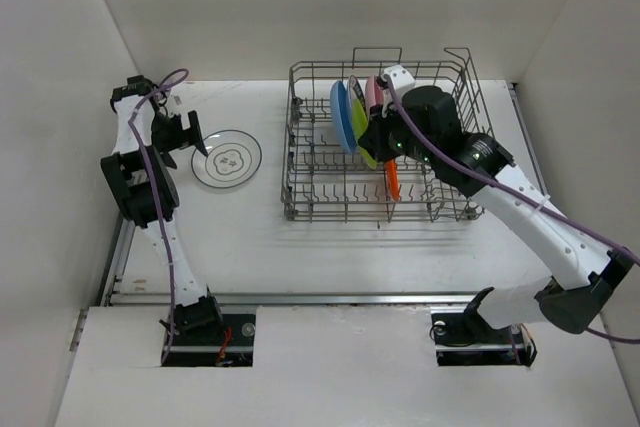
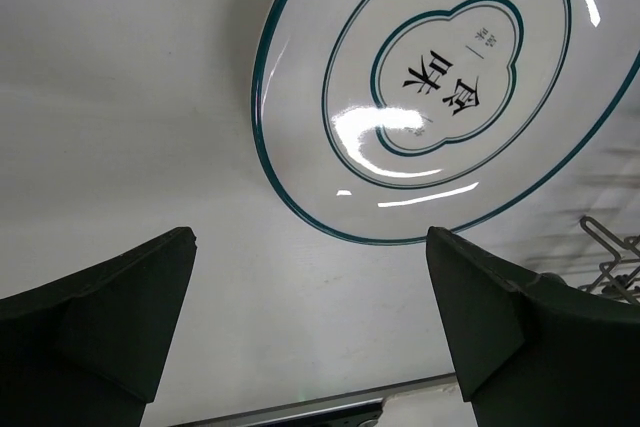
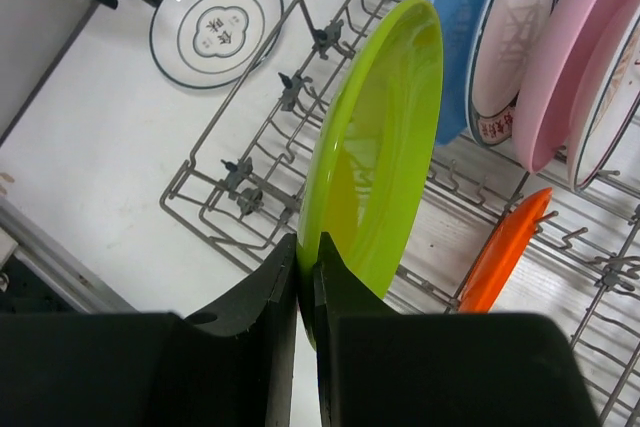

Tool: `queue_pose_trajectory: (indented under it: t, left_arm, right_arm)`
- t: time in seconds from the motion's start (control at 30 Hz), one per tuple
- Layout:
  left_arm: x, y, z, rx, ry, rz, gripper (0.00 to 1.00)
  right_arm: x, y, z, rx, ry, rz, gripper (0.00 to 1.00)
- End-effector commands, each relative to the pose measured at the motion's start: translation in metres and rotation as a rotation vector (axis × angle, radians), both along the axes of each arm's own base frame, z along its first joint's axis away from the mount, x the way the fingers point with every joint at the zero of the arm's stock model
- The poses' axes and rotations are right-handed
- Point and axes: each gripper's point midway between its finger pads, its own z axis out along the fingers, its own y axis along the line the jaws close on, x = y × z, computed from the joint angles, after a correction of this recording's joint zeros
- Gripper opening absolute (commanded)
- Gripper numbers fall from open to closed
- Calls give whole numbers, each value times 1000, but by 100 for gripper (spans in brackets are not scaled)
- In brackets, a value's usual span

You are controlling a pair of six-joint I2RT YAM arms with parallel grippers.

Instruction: Unload the plates from the dish rack

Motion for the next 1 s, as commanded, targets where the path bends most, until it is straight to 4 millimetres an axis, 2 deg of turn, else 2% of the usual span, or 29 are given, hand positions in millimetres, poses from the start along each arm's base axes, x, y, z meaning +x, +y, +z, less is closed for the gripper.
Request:
queue_pose_trajectory:
  t: [0.0, 0.03, 0.13, 0.17, 0.23, 0.27, 0.37, 0.43, 0.53, 0.57, 0.63, 0.7, 0.73, 0.77, 0.87, 0.97]
  left_arm:
    - [-6, 2, 36, 27, -56, -14, 100]
    - [-6, 2, 41, 31, -67, -14, 100]
    - [-7, 3, 59, 55, -109, -12, 100]
    - [-9, 3, 70, 64, -135, -11, 100]
    - [-13, 5, 77, 88, -143, -6, 100]
    - [-16, 4, 83, 94, -150, -16, 100]
    - [-26, 2, 93, 106, -170, -37, 100]
    - [-31, 0, 96, 105, -168, -37, 100]
    - [-42, -1, 102, 117, -164, -34, 100]
    - [-42, -3, 106, 109, -178, -37, 100]
    - [-47, -8, 114, 101, -198, -40, 100]
    - [-49, -14, 120, 76, -215, -39, 100]
    - [-48, -15, 120, 67, -218, -42, 100]
    - [-50, -18, 130, 65, -246, -45, 100]
    - [-53, -25, 138, 39, -268, -46, 100]
    - [-57, -28, 138, 22, -261, -39, 100]
  right_arm:
    - [-6, -3, 38, 40, -87, -6, 0]
    - [-13, 2, 51, 63, -100, 26, 0]
    - [-32, 13, 69, 91, -107, 98, 0]
    - [-38, 16, 72, 92, -106, 114, 0]
    - [-51, 22, 68, 84, -81, 145, 0]
    - [-62, 27, 77, 99, -97, 173, 0]
    - [-85, 42, 62, 103, -48, 221, 0]
    - [-96, 46, 63, 114, -42, 234, 0]
    - [-120, 57, 52, 90, -10, 271, 0]
    - [-127, 60, 44, 84, 20, 277, 0]
    - [-148, 68, 11, 14, 70, 300, 0]
    - [-162, 67, -23, -48, 140, 295, 0]
    - [-174, 68, -48, -101, 168, 307, 0]
    - [-181, 66, -60, -130, 188, 308, 0]
    - [-200, 71, -97, -235, 235, 304, 0]
    - [-213, 71, -121, -353, 241, 296, 0]
